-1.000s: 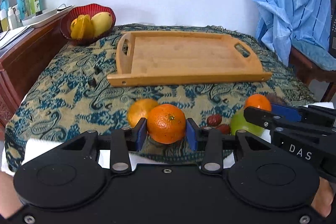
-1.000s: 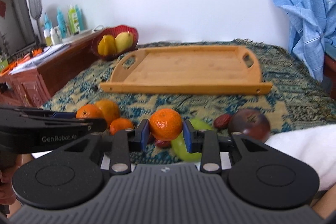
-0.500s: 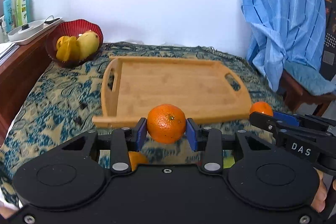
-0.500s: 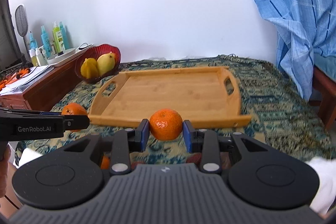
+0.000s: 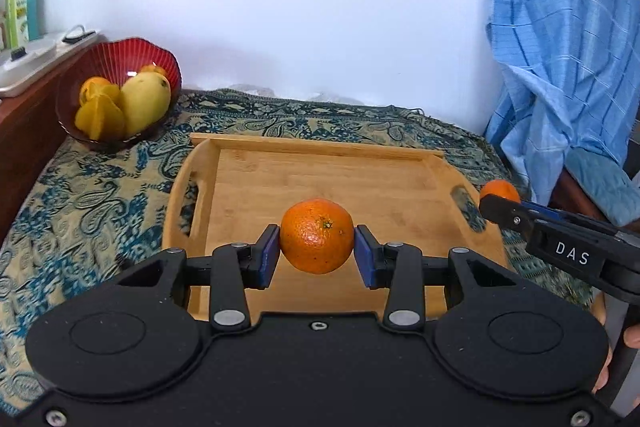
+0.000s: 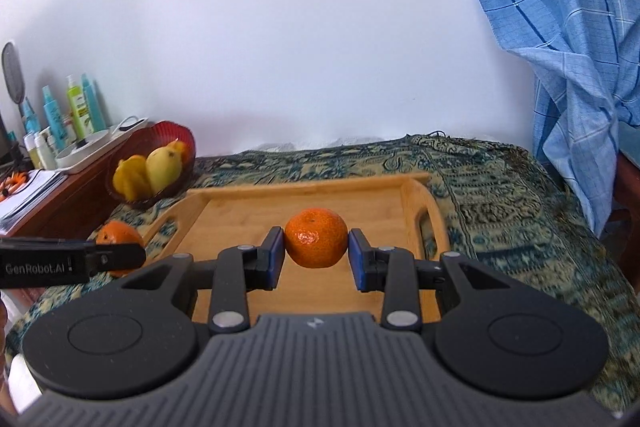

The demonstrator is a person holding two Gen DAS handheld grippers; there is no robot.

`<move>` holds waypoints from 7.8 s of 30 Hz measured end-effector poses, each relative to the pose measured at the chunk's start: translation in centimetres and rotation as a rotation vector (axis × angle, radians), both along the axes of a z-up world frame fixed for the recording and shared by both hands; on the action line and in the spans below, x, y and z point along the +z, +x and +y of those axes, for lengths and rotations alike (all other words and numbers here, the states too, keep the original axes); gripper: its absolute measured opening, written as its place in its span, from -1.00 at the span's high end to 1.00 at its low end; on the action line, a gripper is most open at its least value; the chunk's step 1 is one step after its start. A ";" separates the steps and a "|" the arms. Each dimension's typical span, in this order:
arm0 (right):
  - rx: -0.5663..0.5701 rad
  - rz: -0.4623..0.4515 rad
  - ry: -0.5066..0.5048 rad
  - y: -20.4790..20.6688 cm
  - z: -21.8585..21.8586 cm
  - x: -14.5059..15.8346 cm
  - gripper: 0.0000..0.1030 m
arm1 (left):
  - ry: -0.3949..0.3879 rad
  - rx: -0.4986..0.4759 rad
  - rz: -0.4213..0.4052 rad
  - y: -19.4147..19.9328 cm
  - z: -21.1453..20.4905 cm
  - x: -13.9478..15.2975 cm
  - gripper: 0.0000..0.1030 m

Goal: Organize fruits

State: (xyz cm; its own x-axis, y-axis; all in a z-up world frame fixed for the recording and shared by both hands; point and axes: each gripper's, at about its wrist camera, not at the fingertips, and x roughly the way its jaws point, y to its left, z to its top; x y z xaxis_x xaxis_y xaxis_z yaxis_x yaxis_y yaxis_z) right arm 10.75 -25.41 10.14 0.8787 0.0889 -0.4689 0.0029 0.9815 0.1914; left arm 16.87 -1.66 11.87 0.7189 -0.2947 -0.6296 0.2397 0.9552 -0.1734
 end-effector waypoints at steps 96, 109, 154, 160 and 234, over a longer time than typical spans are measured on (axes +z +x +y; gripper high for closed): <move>0.018 0.142 -0.048 10.0 -2.3 -4.0 -0.80 | 0.072 0.103 0.050 8.6 -1.3 -5.6 -0.93; 0.015 0.019 -0.031 0.9 -0.9 -2.6 -0.97 | 0.036 0.076 -0.022 -1.1 0.6 -4.4 -0.96; -0.073 0.088 -0.162 -12.8 0.4 -7.9 -0.89 | 0.102 0.093 -0.045 -12.8 5.3 -9.7 -0.58; -0.065 0.106 -0.147 -12.4 0.5 -8.2 -0.79 | 0.093 0.090 -0.042 -12.5 5.3 -9.8 -0.41; -0.016 -0.017 -0.153 -6.1 1.5 -3.0 -0.26 | 0.080 0.041 -0.097 -5.9 2.3 -4.5 0.06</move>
State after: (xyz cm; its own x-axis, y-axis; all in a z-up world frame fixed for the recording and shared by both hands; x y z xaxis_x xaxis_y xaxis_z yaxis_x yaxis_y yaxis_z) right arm 4.61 -23.89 7.17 0.8876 0.0034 -0.4606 0.0171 0.9990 0.0403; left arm 10.97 0.69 7.39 0.7880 -0.2157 -0.5767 0.2122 0.9744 -0.0746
